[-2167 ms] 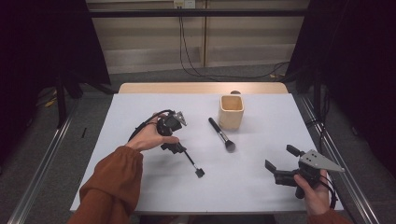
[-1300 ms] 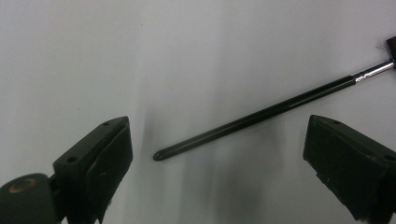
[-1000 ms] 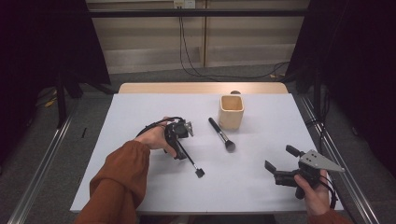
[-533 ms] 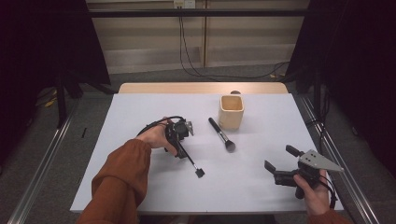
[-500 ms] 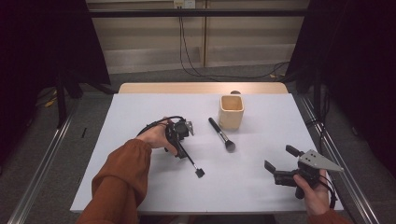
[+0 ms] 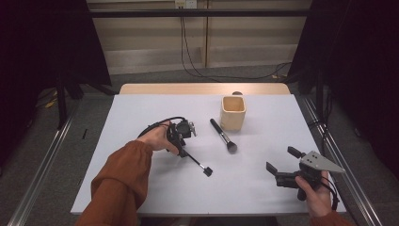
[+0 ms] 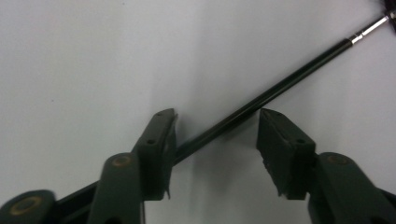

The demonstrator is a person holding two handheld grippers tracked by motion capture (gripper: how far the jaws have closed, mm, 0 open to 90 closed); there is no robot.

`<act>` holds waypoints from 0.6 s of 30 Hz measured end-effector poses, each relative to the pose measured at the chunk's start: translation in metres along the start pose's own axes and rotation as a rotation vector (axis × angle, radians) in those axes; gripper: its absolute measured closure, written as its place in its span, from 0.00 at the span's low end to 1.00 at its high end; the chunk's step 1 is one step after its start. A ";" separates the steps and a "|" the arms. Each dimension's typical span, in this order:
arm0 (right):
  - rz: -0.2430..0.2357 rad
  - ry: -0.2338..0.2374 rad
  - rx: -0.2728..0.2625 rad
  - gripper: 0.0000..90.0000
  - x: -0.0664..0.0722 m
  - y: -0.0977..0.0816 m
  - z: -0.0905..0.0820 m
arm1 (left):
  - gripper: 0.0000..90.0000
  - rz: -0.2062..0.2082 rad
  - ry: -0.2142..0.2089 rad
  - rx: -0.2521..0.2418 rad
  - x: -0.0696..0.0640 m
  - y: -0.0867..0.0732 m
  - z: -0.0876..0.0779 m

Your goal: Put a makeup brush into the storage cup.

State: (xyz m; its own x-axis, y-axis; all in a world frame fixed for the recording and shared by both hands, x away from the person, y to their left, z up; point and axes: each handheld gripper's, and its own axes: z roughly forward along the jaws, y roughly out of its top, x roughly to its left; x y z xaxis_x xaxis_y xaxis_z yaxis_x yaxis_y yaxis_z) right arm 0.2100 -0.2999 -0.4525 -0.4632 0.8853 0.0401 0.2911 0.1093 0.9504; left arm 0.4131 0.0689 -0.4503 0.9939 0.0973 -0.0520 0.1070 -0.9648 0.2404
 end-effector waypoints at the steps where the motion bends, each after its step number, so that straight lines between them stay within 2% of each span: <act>1: 0.000 0.000 0.000 0.00 0.000 0.000 0.000 | 0.59 0.000 0.000 0.000 0.000 0.000 0.000; 2: 0.001 -0.001 0.000 0.00 0.000 0.000 0.000 | 0.59 -0.001 -0.005 -0.005 -0.001 0.000 0.000; 3: 0.004 -0.002 0.003 0.00 0.000 0.000 0.000 | 0.65 -0.001 -0.009 -0.007 -0.001 -0.001 0.000; 6: 0.002 -0.002 0.003 0.00 0.000 0.000 0.000 | 0.70 0.008 -0.016 -0.009 -0.001 -0.001 -0.001; 12: 0.005 0.000 0.003 0.00 0.000 0.000 0.000 | 0.81 0.042 -0.026 0.025 -0.006 0.004 -0.001; 13: 0.003 0.000 0.005 0.00 0.000 0.000 0.000 | 0.87 0.046 -0.020 0.037 -0.007 0.005 -0.001; 17: 0.003 0.000 0.005 0.00 0.000 0.000 0.001 | 0.89 0.027 -0.045 0.040 -0.006 0.006 -0.001; 18: 0.003 0.000 0.005 0.00 0.001 0.000 0.001 | 0.90 0.019 -0.039 0.034 -0.006 0.005 -0.001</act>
State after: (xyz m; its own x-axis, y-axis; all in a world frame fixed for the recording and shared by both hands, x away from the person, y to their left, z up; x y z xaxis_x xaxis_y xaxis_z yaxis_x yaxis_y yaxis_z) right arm 0.2102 -0.2990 -0.4525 -0.4626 0.8855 0.0435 0.2970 0.1085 0.9487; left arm 0.4074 0.0633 -0.4480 0.9938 0.0704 -0.0855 0.0869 -0.9742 0.2083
